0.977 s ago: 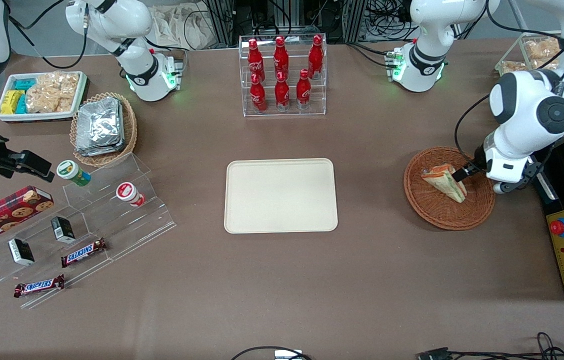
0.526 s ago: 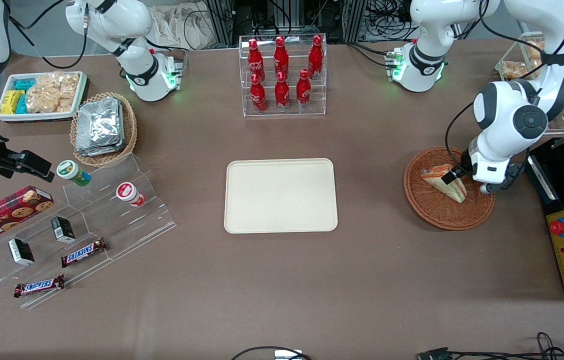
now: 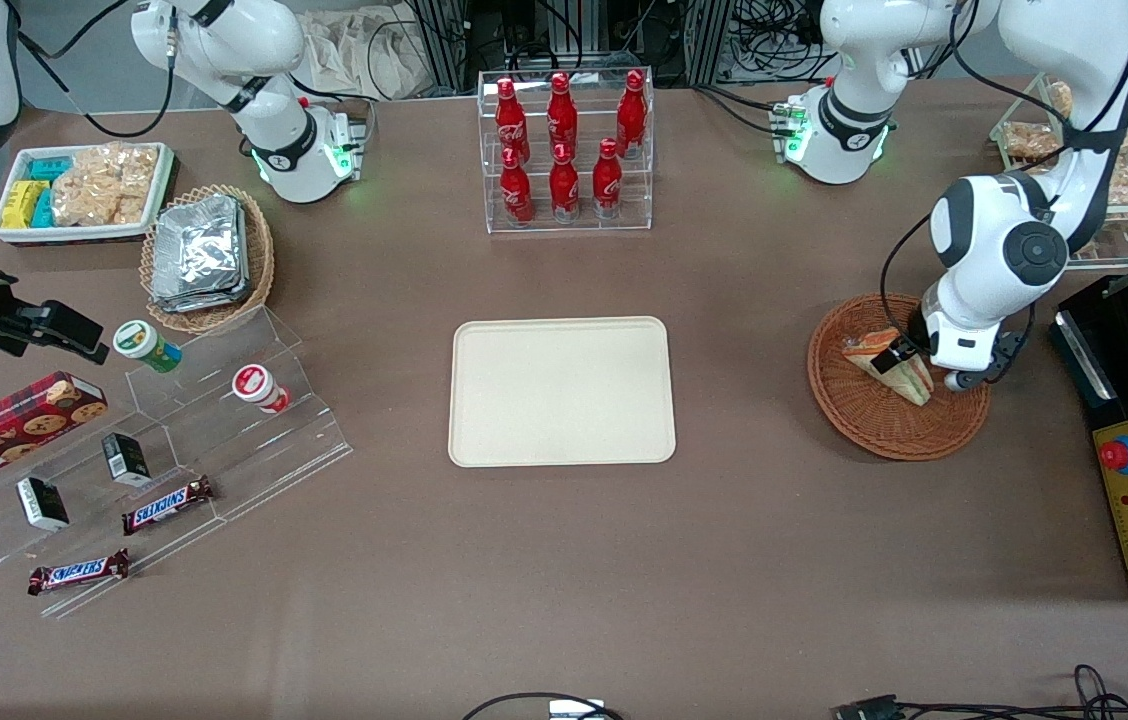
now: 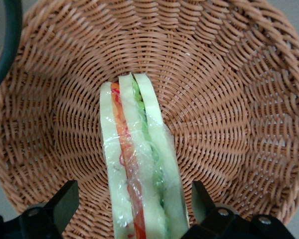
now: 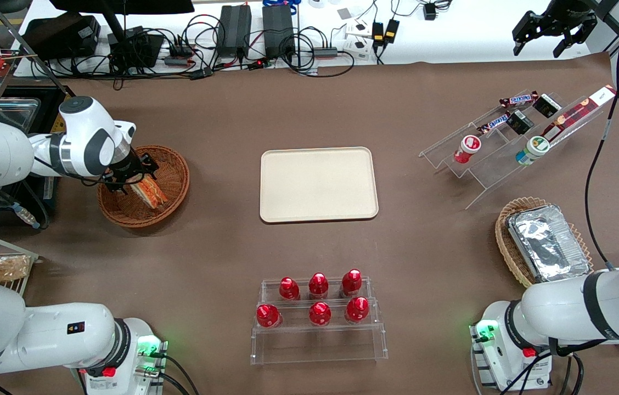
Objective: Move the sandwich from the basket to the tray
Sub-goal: 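Lower the open left gripper around the sandwich and close it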
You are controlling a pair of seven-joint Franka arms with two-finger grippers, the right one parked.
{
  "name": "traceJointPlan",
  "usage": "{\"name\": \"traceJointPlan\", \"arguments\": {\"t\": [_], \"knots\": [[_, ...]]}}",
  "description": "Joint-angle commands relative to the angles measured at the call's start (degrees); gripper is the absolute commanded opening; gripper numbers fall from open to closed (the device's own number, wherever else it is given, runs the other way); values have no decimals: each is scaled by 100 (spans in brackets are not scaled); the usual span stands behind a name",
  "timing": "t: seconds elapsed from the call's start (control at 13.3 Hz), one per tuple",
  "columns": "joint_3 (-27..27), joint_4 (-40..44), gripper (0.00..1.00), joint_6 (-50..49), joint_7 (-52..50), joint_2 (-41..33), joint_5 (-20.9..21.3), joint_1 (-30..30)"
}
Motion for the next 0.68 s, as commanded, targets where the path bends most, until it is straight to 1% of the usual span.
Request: {"name": "traceJointPlan", "arguments": {"t": [0.0,0.08,0.15,0.23,0.45,0.6], "knots": [[-17,-94,91,293,-277,93,105,-25],[-17,-94,68,303,-304,110,105,-25],[-17,-86,25,303,-304,137,105,-25],[-17,-68,0,303,-304,154,105,-25],[-8,-33,0,294,-278,137,105,-25],[-17,-7,0,198,-252,-20,105,-25]]}}
